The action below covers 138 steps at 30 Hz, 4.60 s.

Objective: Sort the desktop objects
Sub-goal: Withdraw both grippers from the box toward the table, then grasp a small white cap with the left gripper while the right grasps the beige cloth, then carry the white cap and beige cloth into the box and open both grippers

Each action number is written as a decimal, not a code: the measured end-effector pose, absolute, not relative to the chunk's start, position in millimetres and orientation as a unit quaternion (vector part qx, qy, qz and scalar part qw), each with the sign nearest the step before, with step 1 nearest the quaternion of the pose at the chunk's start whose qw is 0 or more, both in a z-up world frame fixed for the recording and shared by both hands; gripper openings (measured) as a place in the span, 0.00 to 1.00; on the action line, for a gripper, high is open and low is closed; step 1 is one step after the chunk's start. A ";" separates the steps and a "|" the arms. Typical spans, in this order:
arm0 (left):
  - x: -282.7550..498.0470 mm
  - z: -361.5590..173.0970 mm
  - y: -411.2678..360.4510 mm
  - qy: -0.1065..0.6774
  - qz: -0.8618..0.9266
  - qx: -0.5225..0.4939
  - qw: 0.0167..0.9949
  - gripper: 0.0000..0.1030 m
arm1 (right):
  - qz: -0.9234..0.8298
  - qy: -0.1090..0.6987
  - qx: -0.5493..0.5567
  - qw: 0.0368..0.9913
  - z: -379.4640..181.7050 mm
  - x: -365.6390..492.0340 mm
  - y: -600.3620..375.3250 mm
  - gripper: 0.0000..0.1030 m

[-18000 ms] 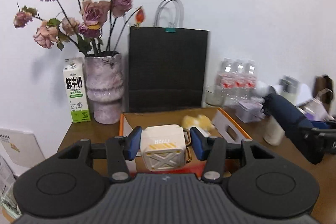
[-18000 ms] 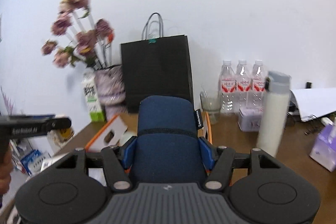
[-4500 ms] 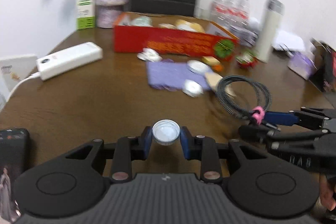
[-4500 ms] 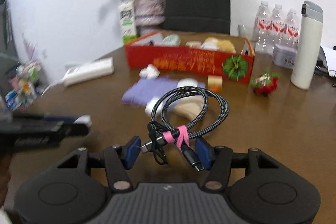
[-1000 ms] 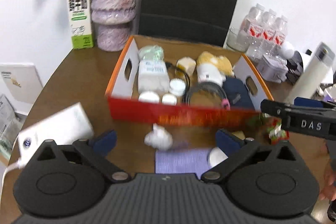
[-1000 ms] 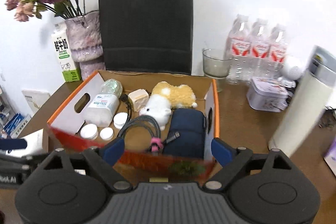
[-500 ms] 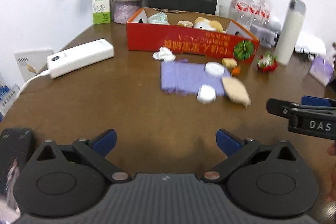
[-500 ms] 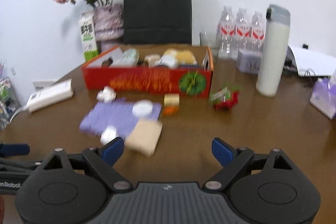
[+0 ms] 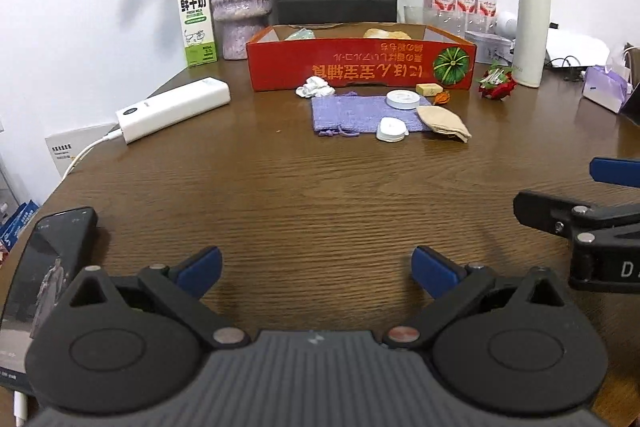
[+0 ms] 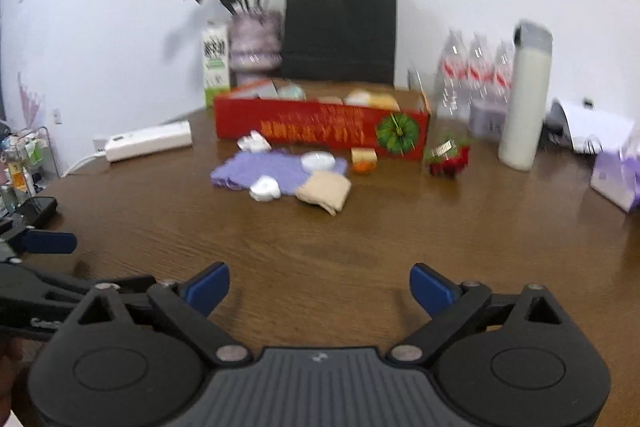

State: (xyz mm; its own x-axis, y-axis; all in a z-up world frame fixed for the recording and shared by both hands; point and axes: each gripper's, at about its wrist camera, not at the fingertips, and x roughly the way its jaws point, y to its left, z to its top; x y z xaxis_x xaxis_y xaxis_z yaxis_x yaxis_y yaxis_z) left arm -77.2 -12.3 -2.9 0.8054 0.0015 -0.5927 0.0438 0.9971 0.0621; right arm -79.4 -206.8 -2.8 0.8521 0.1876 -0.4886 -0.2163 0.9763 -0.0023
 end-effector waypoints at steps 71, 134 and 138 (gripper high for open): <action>-117.4 22.3 6.1 0.271 -0.077 0.002 0.960 0.26 | 0.147 0.227 -0.012 0.963 21.8 -114.0 -215.6 0.11; 282.0 68.8 9.5 0.442 -0.080 -0.019 0.893 0.74 | 0.145 0.445 0.023 0.883 51.1 301.7 -192.3 0.53; 257.6 108.9 14.3 0.421 -0.078 -0.028 0.903 0.82 | 0.113 0.420 -0.005 0.901 86.7 281.4 -196.8 0.67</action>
State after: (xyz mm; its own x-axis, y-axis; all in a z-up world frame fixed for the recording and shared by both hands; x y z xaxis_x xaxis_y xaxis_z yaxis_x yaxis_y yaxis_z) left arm 257.6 14.3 108.9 0.6325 -0.1647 -0.7568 0.1179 0.9862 -0.1160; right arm 281.4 -196.8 86.7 0.6222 0.1994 -0.7570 -0.2083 0.9743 0.0854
